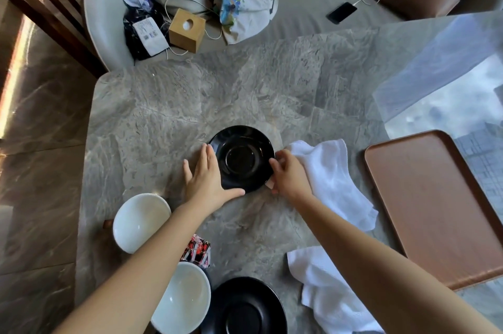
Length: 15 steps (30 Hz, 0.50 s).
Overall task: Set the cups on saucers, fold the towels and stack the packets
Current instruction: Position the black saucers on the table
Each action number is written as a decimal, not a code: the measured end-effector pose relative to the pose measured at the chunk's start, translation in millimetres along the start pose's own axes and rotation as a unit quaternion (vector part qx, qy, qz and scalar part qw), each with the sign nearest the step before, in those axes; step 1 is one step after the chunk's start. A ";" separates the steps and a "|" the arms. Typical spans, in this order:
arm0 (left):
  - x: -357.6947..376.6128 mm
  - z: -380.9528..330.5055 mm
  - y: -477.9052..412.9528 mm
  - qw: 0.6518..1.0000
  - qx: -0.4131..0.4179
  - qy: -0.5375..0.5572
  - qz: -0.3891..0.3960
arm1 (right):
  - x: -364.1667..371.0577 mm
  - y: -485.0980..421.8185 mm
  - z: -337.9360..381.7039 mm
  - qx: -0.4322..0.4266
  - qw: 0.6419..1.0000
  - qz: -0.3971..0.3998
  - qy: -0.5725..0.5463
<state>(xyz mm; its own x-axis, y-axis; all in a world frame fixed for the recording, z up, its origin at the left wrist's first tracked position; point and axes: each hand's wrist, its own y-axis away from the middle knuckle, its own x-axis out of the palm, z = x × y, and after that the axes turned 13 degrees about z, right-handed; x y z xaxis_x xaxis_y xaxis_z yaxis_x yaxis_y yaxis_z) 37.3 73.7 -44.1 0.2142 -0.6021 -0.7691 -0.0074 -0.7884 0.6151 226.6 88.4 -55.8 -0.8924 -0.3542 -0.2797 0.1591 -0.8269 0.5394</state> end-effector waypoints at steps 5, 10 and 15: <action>-4.8 -6.7 -13.9 0.998 0.013 0.063 -0.011 | -4.0 -13.4 6.6 0.030 0.995 -0.004 -0.097; -0.1 -7.3 -16.6 0.979 0.063 0.194 -0.025 | -8.3 -18.9 6.6 0.045 0.994 -0.003 -0.104; 7.1 -5.4 -15.4 0.962 0.058 0.264 -0.035 | -5.8 -17.7 7.2 0.054 0.989 -0.007 -0.138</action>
<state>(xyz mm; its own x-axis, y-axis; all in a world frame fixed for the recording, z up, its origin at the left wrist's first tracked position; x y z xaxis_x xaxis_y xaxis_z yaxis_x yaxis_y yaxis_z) 44.2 82.3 -58.1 0.6843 -0.4229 -0.5940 -0.0768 -0.8519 0.5180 226.0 108.2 -58.0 -0.9779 -0.1977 -0.0684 0.1130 -0.7744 0.6226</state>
